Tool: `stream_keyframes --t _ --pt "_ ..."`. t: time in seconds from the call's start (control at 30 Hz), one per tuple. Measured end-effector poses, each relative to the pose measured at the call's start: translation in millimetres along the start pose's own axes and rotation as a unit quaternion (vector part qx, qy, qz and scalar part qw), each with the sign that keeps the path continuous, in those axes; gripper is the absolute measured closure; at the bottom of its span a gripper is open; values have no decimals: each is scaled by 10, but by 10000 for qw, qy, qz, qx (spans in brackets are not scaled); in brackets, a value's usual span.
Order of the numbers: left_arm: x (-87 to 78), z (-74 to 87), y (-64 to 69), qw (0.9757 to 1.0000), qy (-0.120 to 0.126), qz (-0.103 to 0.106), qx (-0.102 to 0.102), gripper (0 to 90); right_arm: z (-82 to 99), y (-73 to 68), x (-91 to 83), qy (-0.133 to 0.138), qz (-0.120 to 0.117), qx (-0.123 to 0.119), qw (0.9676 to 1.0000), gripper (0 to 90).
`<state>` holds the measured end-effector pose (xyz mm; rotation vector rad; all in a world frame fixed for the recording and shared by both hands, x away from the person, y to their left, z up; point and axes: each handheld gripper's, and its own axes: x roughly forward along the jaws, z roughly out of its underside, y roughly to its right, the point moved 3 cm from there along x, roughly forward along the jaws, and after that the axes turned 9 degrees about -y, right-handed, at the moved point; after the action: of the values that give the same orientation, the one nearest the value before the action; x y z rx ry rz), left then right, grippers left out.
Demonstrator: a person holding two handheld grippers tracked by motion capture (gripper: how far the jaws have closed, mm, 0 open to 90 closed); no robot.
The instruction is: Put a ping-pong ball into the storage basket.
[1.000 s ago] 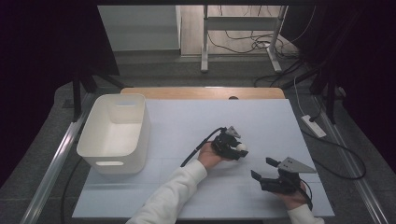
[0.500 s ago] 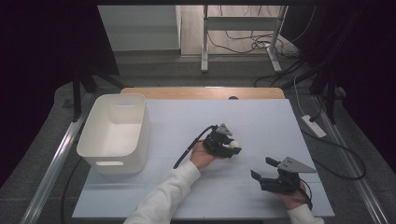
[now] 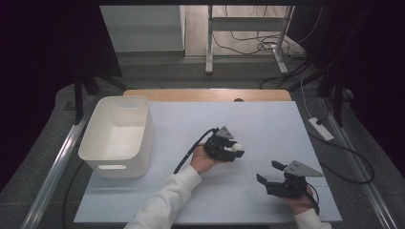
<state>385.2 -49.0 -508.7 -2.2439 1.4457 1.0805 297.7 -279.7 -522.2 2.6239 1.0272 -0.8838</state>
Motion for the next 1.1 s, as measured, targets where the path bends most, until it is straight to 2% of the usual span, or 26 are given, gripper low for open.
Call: stream_keyframes --t 0.3,0.4,1.1 --pt "-71 38 0 10000 64 -17 -19 510 -1 -1 2 -1 13 -8 10000 180" --pt "-101 50 2 9999 117 83 -50 510 -1 0 3 -2 18 -7 10000 180" --pt "-267 118 20 9997 238 -43 -4 510 -1 -2 -2 8 30 13 10000 180"
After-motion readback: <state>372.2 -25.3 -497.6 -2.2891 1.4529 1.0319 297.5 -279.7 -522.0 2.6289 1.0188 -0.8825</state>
